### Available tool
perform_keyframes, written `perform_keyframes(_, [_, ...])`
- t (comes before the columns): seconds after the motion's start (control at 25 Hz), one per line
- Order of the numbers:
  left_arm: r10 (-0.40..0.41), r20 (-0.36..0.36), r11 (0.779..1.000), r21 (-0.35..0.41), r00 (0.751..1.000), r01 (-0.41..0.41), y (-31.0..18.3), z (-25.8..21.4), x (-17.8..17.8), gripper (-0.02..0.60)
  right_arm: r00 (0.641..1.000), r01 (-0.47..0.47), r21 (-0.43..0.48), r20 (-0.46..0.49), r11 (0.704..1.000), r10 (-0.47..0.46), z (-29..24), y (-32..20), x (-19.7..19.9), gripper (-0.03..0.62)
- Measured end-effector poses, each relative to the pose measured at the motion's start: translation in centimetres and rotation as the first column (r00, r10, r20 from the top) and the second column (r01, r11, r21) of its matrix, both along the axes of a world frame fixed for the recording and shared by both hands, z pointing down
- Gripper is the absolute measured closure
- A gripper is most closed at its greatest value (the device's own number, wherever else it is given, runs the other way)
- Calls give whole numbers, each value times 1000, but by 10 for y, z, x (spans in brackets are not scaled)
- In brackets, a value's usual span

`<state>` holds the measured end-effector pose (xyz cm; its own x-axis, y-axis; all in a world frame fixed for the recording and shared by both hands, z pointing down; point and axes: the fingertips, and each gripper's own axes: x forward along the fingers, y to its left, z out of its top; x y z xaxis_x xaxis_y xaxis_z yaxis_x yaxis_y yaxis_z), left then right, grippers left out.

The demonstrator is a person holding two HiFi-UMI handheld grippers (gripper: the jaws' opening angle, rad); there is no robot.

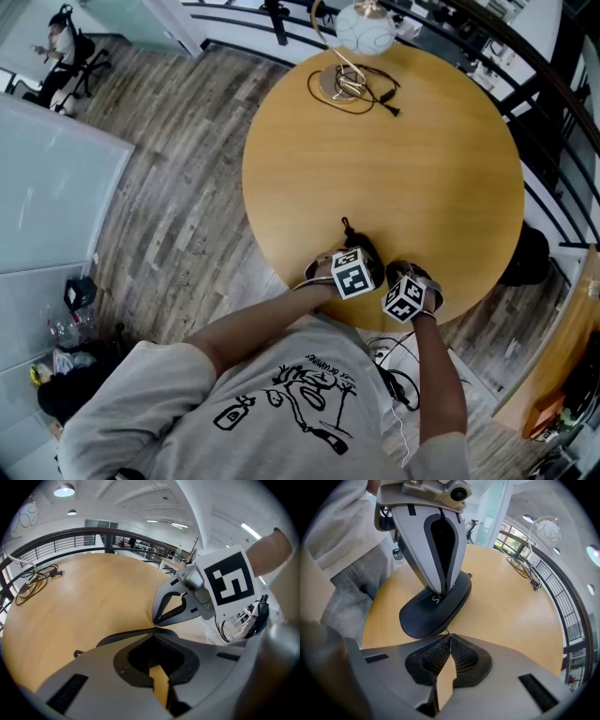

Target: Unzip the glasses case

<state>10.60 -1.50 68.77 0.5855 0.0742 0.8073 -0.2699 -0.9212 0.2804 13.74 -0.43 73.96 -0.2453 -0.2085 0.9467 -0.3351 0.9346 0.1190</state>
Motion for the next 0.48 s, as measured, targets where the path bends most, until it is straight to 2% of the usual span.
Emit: perform_keyframes(0.48, [-41, -34, 998, -38, 999, 40, -1, -1, -2, 575, 998, 62, 13, -4, 998, -62, -3, -31, -19, 572])
